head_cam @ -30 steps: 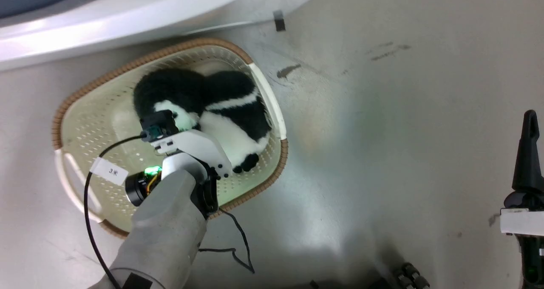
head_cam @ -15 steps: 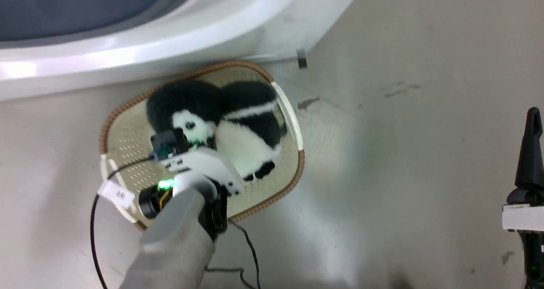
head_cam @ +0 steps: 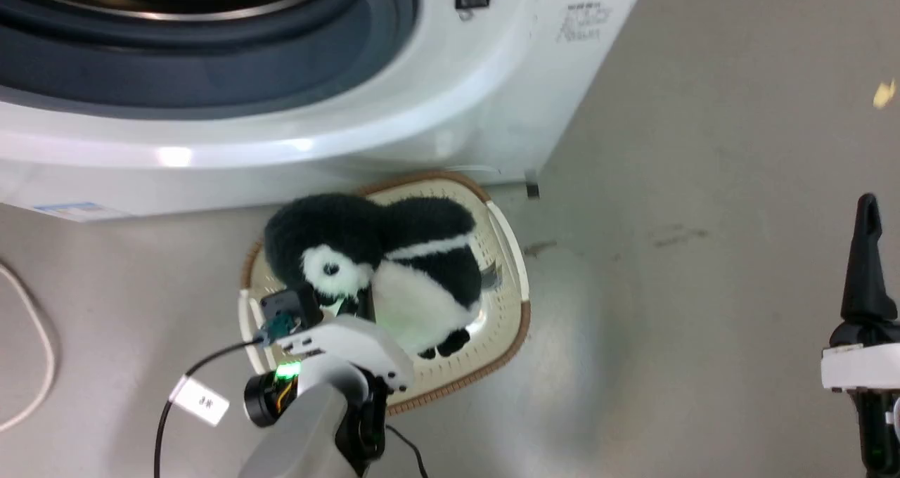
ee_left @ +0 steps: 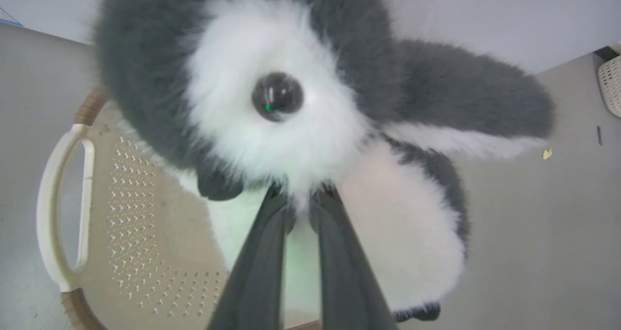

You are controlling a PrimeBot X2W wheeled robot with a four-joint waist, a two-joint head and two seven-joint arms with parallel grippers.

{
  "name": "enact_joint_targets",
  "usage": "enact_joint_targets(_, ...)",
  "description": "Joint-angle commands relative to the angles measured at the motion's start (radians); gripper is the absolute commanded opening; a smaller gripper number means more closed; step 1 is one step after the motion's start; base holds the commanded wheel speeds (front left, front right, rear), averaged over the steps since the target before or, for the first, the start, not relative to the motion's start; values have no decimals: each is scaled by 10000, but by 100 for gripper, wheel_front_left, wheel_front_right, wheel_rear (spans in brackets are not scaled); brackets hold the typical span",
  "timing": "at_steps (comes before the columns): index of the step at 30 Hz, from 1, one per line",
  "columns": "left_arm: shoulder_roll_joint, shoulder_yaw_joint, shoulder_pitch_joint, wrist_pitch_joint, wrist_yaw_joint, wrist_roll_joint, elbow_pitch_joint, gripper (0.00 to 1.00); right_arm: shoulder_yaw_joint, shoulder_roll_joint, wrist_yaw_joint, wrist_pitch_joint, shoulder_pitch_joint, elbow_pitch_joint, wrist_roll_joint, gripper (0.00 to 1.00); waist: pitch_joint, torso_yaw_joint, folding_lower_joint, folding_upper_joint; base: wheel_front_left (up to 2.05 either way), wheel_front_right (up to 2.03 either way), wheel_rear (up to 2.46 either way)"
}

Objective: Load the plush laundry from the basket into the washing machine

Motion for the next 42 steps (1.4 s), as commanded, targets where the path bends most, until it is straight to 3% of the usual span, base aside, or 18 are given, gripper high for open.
enact_joint_targets(1, 20, 194, 371, -56, 13, 202, -382, 0, 32, 17, -7, 37, 173, 27, -84, 100, -604, 275, 1, -1, 0, 0, 0)
enact_joint_targets(12, 22, 950, 2081, -56, 188, 1008, -2170, 0, 107, 17, -7, 133, 548, 258, -109, 100, -1926, 602, 1, -1, 0, 0, 0)
enact_joint_targets(26, 100, 2155, 4212, -57, 710, 2393, -5744, 0, 252, 17, -7, 43, 1115, 655, 93, 100, -3317, 971, 1, -1, 0, 0, 0)
enact_joint_targets(31, 358, 2291, 4133, -57, 716, 2869, -6299, 0, 276, 17, -7, 6, 1198, 738, 157, 100, -3524, 1026, 1, -1, 0, 0, 0)
enact_joint_targets(40, 776, 2541, 2869, -57, 544, 3365, -6027, 0, 339, 17, -7, -43, 1205, 806, 222, 100, -3548, 1033, 1, -1, 0, 0, 0)
enact_joint_targets(42, 993, 2358, 2010, -57, 265, 3875, -5566, 0, 325, 17, -7, -43, 1124, 765, 235, 100, -3389, 990, 1, -1, 0, 0, 0)
